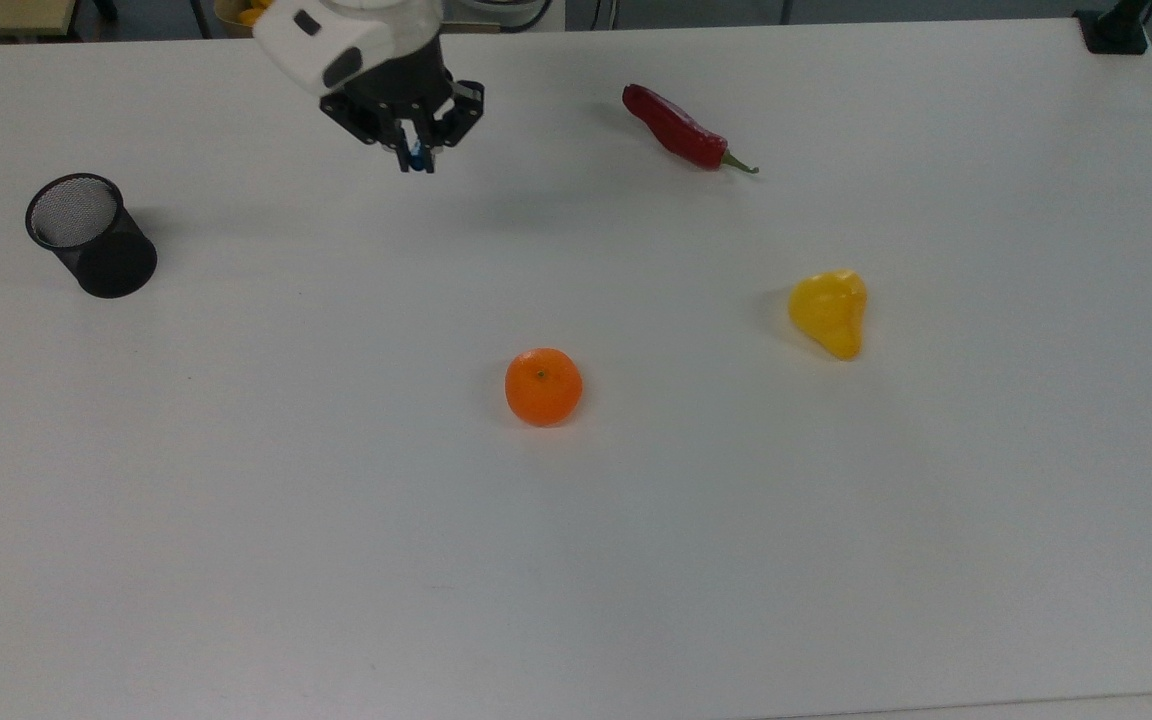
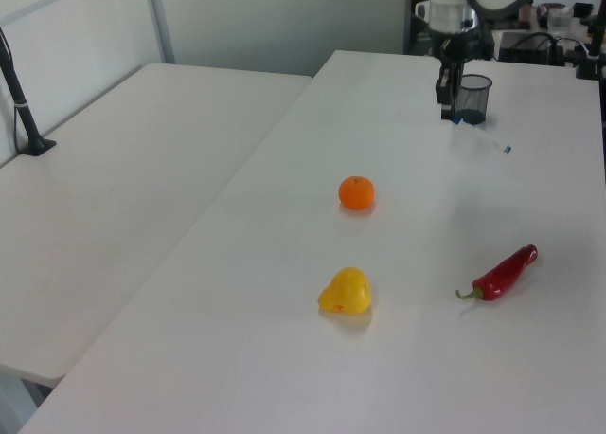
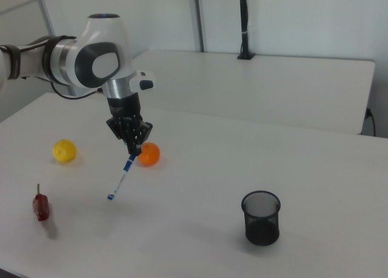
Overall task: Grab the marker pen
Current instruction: 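Carry the marker across the table toward the red chili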
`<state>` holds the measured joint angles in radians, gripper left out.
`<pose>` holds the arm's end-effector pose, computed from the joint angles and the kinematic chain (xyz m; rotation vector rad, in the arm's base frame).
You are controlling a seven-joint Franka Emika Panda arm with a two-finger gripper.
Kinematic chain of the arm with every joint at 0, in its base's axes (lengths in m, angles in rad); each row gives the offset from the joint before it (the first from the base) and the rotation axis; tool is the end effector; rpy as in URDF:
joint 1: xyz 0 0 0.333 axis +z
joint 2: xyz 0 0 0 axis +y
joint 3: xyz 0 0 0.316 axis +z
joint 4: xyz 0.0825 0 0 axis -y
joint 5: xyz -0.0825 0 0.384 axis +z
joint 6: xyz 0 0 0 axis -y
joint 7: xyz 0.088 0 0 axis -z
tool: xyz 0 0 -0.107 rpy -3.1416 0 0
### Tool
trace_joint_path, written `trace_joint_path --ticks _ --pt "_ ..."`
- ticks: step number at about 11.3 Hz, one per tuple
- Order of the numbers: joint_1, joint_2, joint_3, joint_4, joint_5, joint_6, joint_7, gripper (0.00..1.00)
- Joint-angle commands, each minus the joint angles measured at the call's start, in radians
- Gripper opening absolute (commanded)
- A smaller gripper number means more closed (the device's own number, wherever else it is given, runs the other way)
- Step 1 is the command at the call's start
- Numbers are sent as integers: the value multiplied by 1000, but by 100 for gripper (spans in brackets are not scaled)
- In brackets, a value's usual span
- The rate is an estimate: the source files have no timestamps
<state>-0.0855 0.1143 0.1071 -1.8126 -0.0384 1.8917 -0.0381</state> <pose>0.5907 0.0078 0.4713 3.1154 0.1121 -0.0541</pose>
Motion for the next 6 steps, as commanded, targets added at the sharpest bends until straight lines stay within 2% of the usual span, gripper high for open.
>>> trace_joint_path --ticks 1,6 --pt "59 66 29 -19 26 -16 -22 0" --pt "141 157 37 -19 51 9 -20 0"
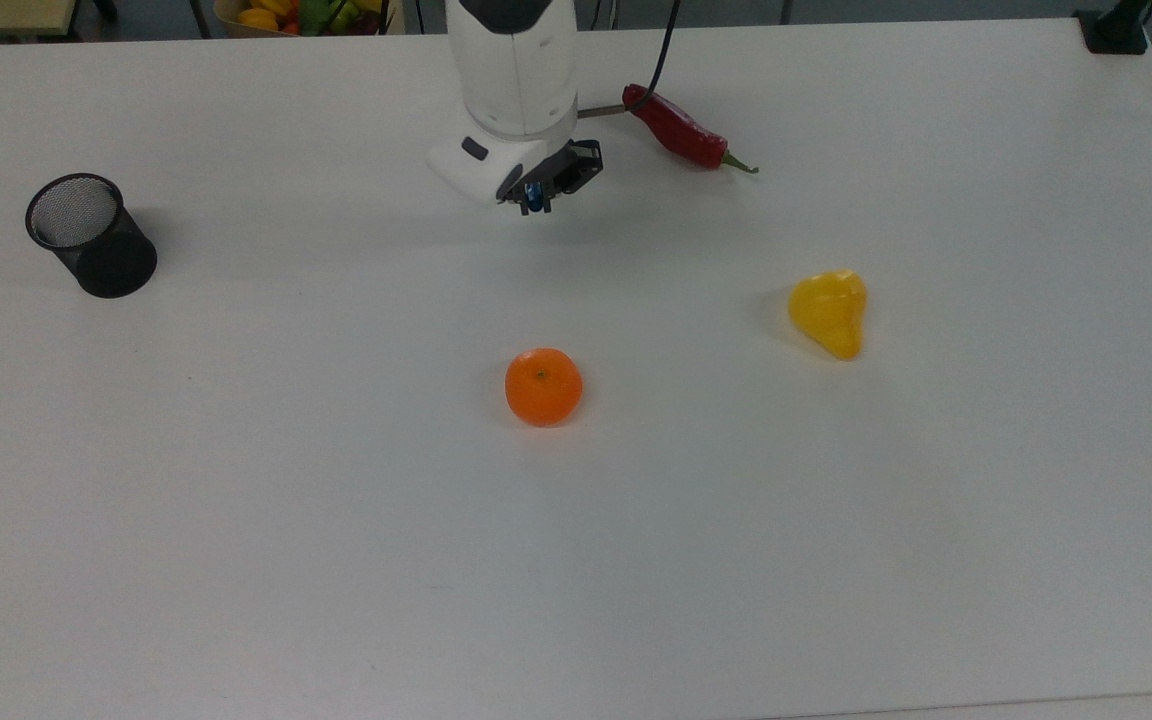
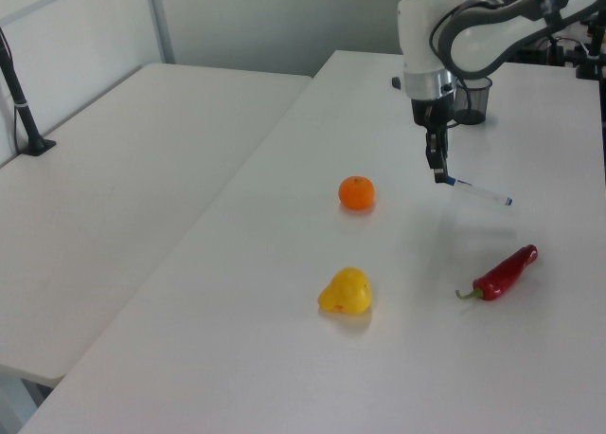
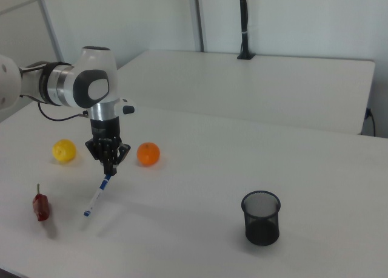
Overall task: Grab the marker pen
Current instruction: 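Carry the marker across the table toward the red chili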
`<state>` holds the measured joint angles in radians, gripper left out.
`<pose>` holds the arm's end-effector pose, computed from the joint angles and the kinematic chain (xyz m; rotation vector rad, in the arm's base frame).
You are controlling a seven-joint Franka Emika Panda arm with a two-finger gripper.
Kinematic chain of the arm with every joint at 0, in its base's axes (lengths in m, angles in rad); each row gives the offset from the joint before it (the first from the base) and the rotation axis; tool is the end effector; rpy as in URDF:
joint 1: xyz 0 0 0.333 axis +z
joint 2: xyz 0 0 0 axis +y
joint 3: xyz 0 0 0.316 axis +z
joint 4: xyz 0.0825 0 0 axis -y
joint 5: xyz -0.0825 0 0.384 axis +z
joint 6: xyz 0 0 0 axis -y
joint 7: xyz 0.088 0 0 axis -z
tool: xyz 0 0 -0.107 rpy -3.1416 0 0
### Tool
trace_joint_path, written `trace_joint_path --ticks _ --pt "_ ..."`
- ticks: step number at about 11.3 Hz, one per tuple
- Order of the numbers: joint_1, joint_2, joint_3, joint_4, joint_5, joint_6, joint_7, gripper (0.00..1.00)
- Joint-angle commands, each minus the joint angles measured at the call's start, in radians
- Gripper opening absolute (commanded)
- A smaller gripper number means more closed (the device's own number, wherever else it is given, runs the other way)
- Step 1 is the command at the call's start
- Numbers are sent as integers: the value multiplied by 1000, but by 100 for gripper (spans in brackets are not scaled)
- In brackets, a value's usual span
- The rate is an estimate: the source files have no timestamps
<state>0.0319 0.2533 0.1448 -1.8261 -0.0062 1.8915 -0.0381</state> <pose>0.5925 0.1007 0.3832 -3.0920 -0.3354 0.2915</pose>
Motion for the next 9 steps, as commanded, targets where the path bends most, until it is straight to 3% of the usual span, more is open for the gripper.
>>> trace_joint_path --ticks 1,7,8,9 --pt "34 39 1 -7 18 36 -17 0" --pt "71 90 1 -74 -1 225 46 0" --pt "71 95 1 -74 -5 235 52 2" --pt "69 95 1 -73 -6 236 52 12"
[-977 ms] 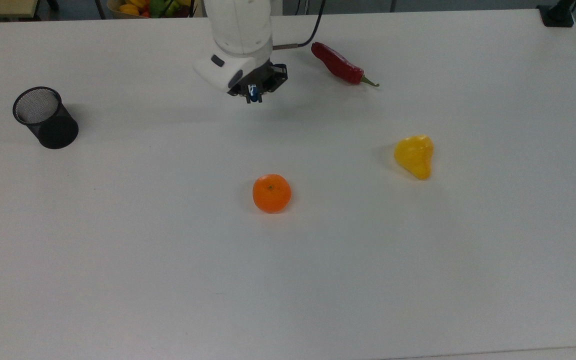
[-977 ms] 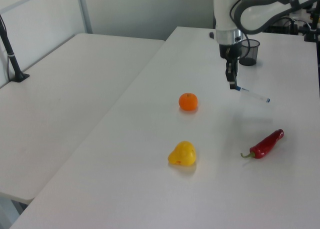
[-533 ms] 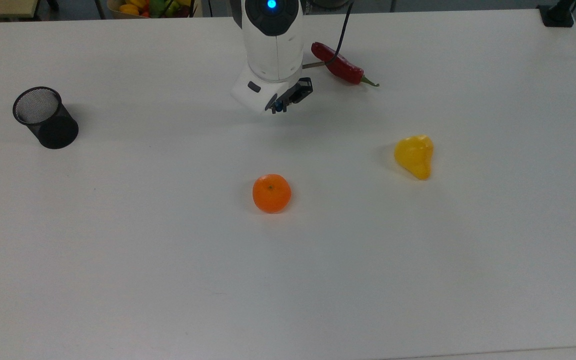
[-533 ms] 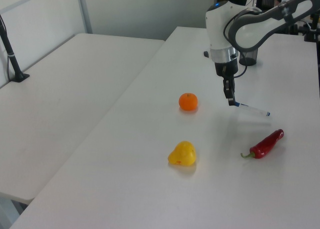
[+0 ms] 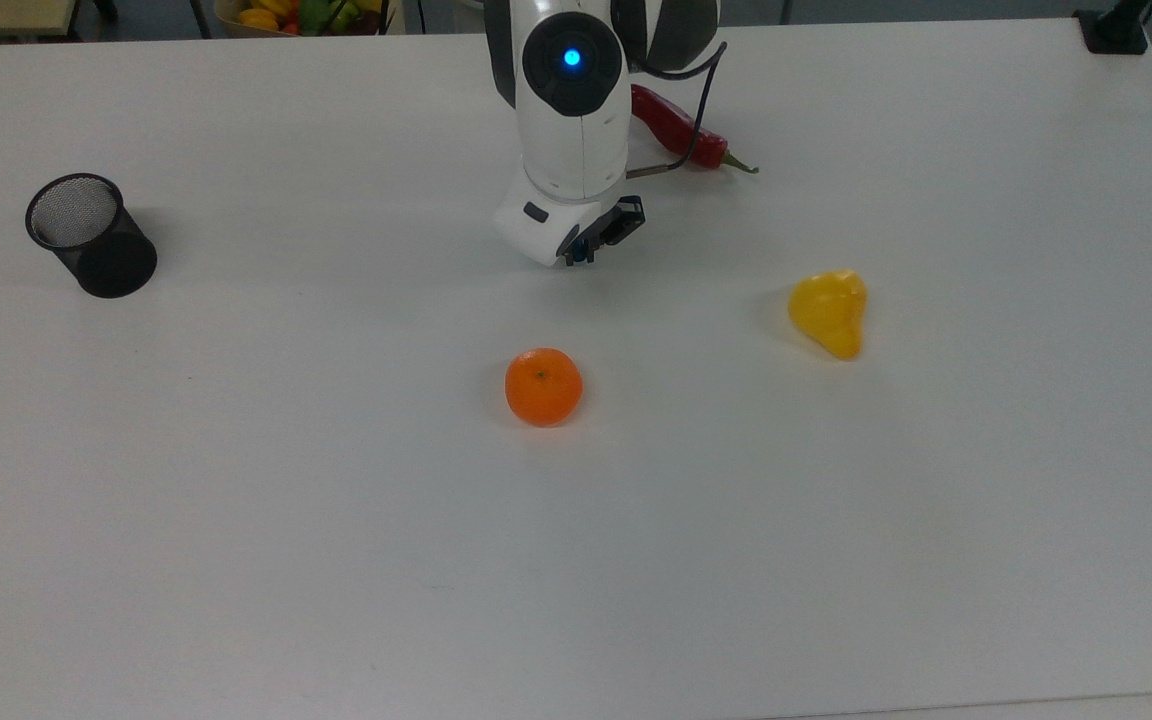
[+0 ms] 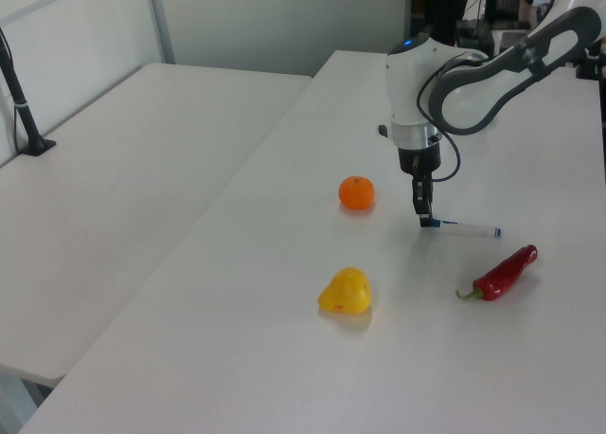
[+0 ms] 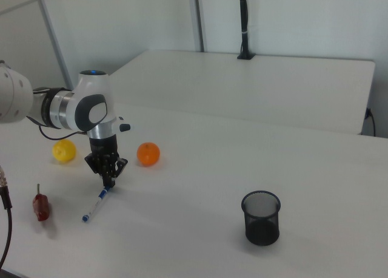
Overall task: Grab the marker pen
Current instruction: 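Carry the marker across the table toward the red chili, then lower the marker onto the table and open the gripper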
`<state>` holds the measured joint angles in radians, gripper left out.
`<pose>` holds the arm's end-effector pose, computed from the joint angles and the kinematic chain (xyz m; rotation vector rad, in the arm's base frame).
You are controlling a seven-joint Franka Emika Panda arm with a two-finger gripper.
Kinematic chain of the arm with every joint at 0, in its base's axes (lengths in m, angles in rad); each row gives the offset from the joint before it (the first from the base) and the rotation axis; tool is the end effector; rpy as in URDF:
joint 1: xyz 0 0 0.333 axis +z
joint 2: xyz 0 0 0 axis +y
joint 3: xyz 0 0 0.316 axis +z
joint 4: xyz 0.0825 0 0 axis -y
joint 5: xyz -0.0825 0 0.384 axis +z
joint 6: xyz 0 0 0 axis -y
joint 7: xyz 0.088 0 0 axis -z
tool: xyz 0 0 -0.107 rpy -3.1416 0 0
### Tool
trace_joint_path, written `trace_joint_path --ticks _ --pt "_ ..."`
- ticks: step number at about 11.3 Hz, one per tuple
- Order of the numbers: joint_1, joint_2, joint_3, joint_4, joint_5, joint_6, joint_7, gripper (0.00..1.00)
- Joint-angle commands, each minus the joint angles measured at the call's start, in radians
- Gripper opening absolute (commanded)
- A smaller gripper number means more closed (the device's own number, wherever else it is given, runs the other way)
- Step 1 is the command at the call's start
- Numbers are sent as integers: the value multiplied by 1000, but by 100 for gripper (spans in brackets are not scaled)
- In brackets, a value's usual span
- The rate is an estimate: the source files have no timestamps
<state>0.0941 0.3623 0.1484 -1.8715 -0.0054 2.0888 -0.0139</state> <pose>0.5975 0.1427 0.3116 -3.0764 -0.3922 0.2262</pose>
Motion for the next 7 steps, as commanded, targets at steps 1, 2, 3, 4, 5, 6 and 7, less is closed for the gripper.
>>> trace_joint_path --ticks 1,2,3,4,5,6,7 --pt "6 -14 -3 -26 -7 37 29 31" --pt "6 -14 -3 -24 -7 36 29 45" --pt "3 -17 -3 -23 -7 30 31 59" --pt "-1 -22 -3 -23 -7 25 31 70" --pt "-2 -26 -3 -21 -7 24 31 81" --pt "-7 -37 -3 -18 -7 20 38 96" --pt "-16 -61 -3 -17 -7 5 58 100"
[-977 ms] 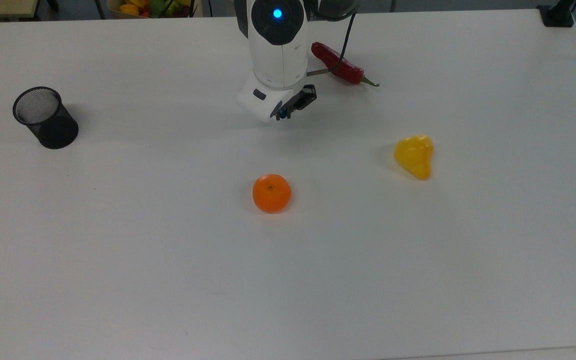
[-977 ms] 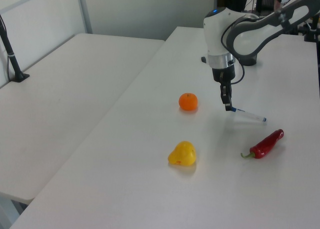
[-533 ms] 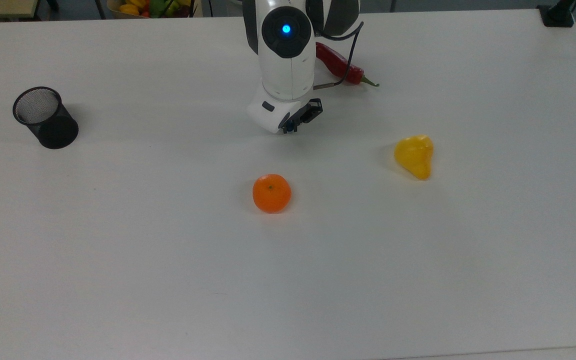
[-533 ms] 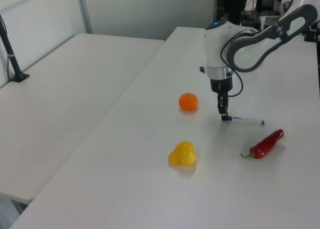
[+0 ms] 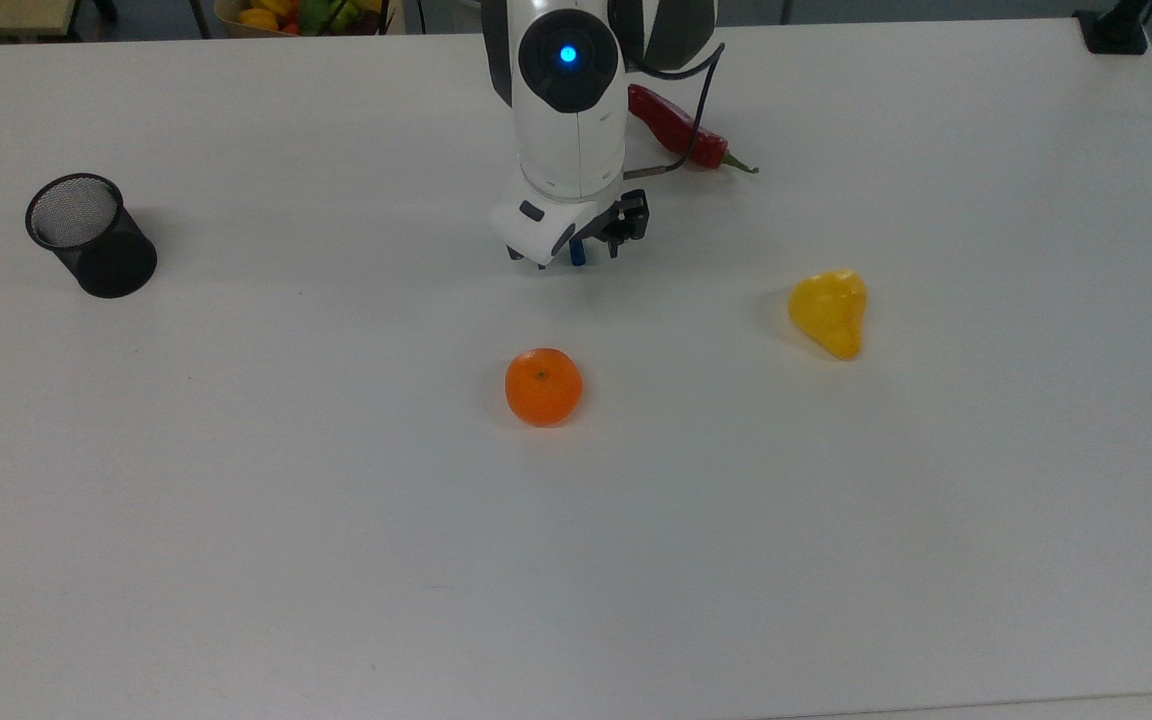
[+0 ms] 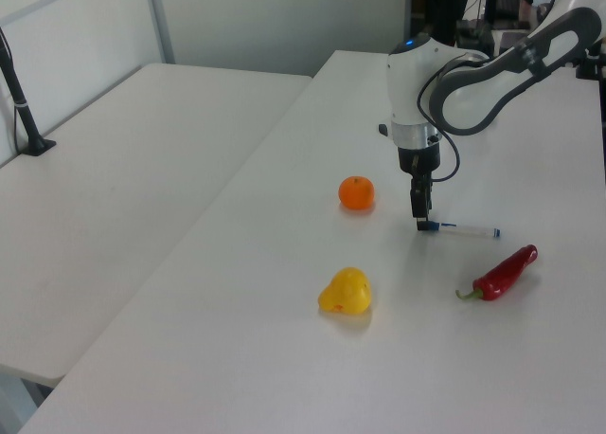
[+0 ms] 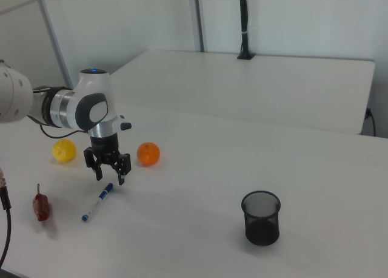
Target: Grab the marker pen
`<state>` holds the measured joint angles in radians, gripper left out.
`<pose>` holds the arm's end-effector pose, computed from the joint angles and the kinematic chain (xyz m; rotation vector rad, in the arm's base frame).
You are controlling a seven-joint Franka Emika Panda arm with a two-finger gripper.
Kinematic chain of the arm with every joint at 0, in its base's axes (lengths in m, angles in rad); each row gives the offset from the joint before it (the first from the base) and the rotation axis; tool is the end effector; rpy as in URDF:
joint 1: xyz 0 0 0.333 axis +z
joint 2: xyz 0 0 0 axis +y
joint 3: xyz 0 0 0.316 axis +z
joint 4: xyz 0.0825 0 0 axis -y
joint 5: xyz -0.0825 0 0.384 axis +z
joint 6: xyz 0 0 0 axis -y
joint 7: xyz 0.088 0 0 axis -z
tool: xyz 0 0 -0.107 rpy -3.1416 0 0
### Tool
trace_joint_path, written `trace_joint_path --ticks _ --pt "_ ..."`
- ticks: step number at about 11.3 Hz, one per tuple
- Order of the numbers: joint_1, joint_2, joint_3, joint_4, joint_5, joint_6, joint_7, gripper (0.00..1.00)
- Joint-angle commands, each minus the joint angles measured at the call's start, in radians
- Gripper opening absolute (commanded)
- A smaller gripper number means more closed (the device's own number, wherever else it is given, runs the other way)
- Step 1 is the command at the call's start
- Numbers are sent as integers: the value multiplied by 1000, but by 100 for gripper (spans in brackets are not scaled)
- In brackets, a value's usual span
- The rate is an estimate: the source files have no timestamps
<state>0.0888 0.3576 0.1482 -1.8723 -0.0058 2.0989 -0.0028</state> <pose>0.5993 0.1396 0.3148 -3.0809 -0.3669 0.2047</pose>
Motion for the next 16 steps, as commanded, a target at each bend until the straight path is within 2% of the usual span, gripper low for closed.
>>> trace_joint_path --ticks 1,7,10,13,16 --pt "-15 -75 -3 -13 -6 -29 59 100" --pt "-98 -330 -12 44 -6 -360 81 100" --pt "-112 -431 -22 56 -6 -454 83 100" --pt "-107 -450 -42 99 0 -500 83 100" --pt "-52 -450 -114 125 13 -462 47 100"
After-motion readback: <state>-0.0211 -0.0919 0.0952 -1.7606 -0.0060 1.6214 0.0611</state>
